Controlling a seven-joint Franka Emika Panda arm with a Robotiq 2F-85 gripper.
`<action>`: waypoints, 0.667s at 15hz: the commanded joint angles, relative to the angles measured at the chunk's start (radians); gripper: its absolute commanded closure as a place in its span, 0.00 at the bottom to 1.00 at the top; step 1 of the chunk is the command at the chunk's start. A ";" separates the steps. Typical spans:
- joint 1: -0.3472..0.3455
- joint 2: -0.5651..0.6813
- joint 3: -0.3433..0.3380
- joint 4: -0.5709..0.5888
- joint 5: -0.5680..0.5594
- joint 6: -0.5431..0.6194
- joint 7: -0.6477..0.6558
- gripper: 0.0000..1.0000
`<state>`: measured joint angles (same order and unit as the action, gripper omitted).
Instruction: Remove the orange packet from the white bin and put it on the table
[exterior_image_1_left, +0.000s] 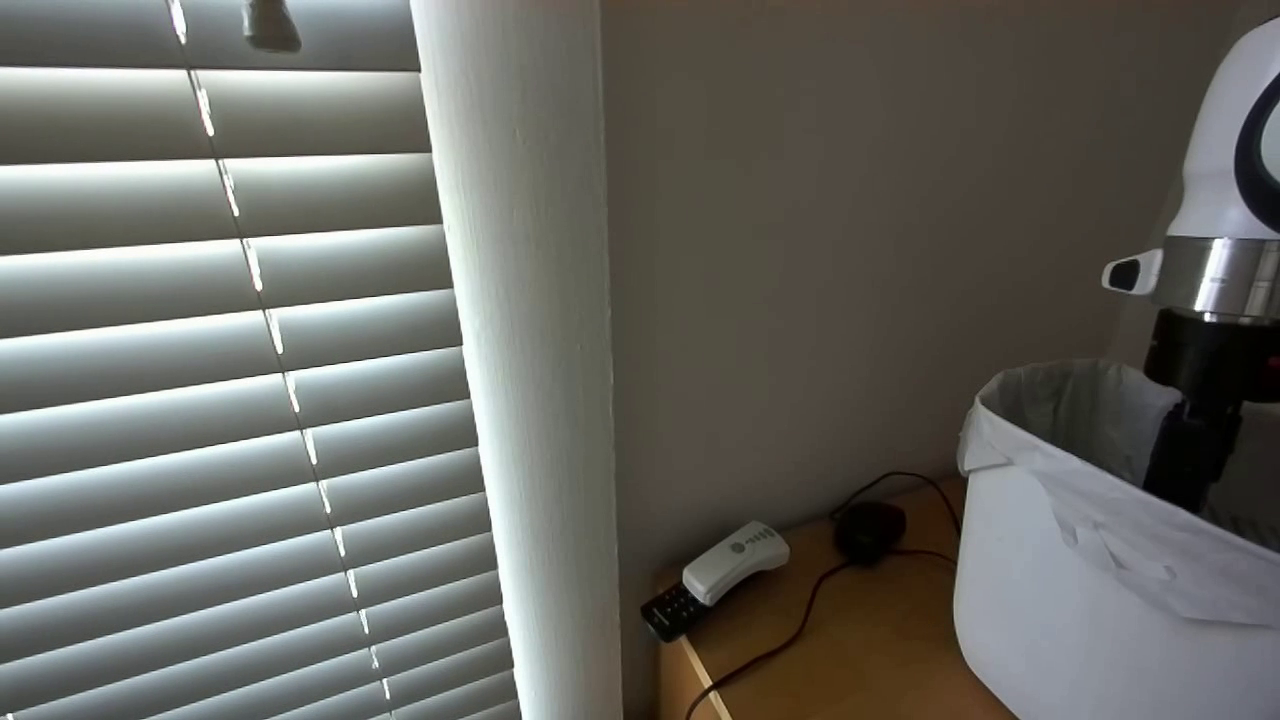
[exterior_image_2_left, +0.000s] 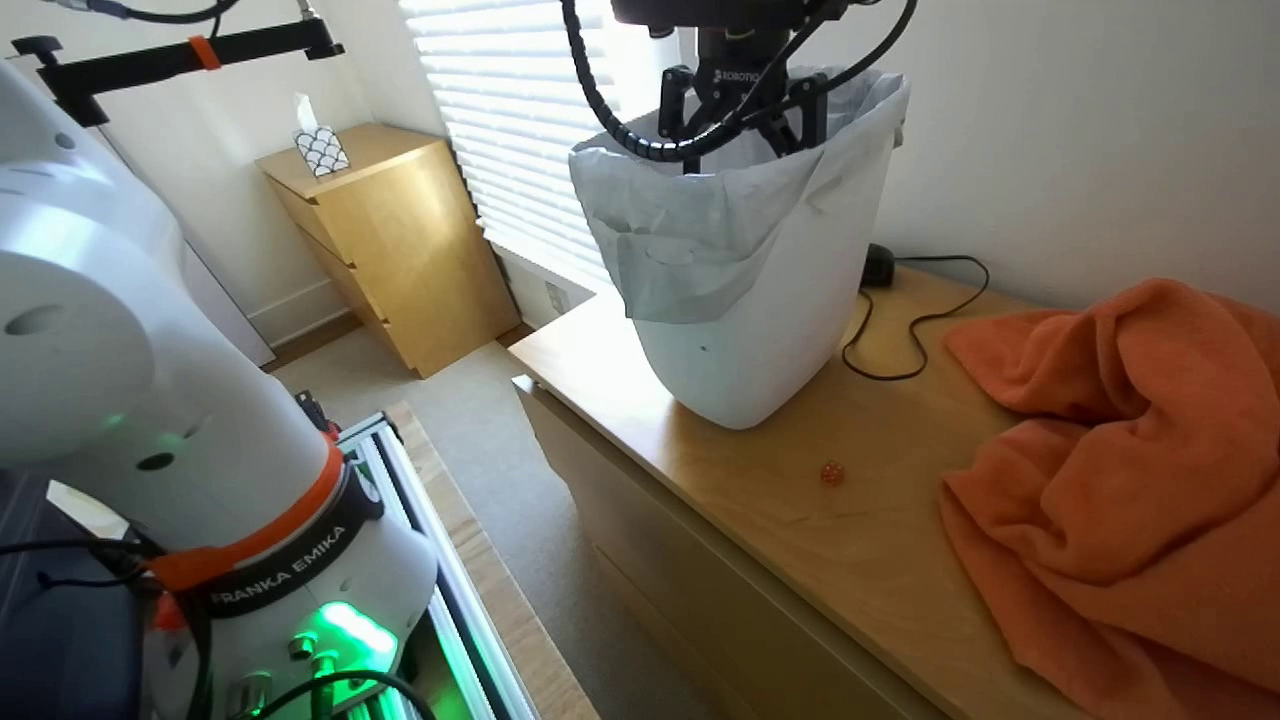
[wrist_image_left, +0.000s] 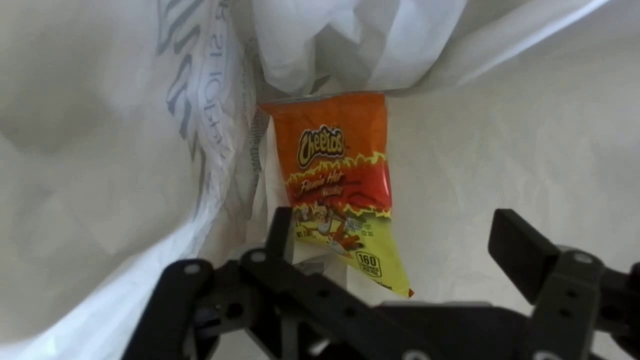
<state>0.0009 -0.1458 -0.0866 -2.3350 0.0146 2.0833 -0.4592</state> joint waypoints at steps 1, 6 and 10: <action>-0.004 0.011 0.007 0.006 0.004 -0.013 0.002 0.00; 0.002 0.050 0.022 -0.004 -0.001 0.012 -0.016 0.00; 0.001 0.081 0.032 -0.014 0.020 0.085 -0.010 0.00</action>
<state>0.0051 -0.0852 -0.0604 -2.3345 0.0136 2.1123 -0.4608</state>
